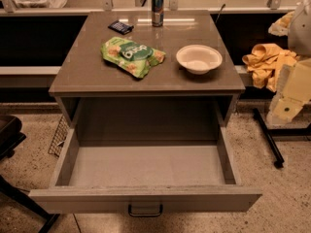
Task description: Close top drawer
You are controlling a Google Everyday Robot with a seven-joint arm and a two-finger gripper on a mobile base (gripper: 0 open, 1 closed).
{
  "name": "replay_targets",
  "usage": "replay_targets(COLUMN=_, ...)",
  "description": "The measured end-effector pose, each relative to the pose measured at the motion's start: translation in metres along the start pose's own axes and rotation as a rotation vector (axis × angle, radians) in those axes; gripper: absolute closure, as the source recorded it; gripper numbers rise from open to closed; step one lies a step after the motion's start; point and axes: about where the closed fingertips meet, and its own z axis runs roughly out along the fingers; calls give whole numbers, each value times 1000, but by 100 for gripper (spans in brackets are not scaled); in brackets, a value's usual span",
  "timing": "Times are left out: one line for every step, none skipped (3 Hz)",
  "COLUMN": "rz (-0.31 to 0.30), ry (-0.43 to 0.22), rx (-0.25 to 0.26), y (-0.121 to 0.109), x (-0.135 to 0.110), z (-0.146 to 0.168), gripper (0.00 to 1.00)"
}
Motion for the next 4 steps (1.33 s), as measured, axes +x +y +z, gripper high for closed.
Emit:
replay_targets(rz=9, ry=-14, rx=17, y=7, x=3, z=3, gripper=0)
replay_targets(rz=37, ry=-75, rx=25, y=30, x=23, z=23, gripper=0)
replay_targets(rz=86, ry=-150, rx=25, y=67, x=54, z=52, gripper=17)
replay_targets(rz=142, ry=-230, rx=10, y=117, x=80, z=89, gripper=41)
